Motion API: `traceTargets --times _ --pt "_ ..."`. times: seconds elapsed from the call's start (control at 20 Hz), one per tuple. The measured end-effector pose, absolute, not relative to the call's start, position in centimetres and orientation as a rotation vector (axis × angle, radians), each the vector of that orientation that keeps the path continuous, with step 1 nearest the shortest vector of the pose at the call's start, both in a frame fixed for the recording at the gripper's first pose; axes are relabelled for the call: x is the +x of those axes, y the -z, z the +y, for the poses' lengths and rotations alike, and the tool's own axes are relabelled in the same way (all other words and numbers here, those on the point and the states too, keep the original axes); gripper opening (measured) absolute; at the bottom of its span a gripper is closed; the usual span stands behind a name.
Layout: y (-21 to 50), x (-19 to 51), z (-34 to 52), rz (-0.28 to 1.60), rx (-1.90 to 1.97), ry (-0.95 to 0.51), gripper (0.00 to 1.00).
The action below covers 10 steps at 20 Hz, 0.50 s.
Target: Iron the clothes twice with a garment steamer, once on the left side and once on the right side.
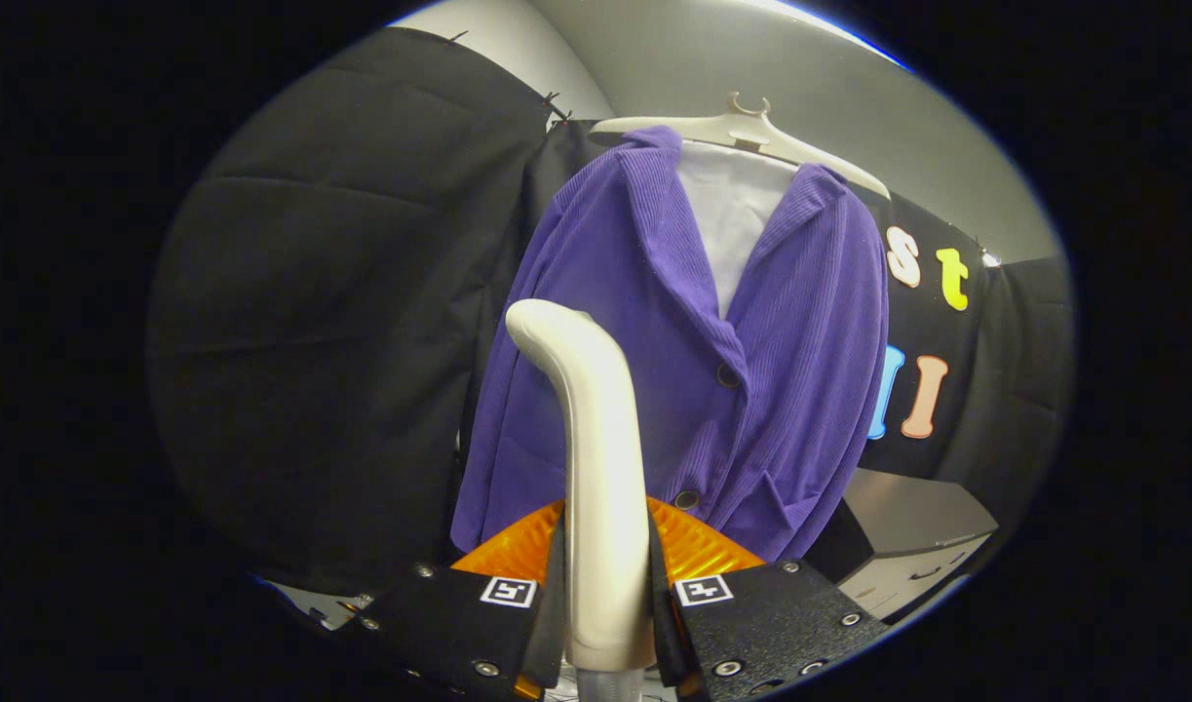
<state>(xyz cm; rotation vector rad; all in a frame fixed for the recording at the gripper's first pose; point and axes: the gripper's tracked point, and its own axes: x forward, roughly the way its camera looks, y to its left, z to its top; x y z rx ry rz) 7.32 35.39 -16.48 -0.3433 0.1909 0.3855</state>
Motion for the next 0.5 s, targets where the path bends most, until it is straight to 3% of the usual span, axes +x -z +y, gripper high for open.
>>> traceTargets --times 0.5 --pt "24.6 5.7 34.2 0.291 -0.435 -0.403 0.37"
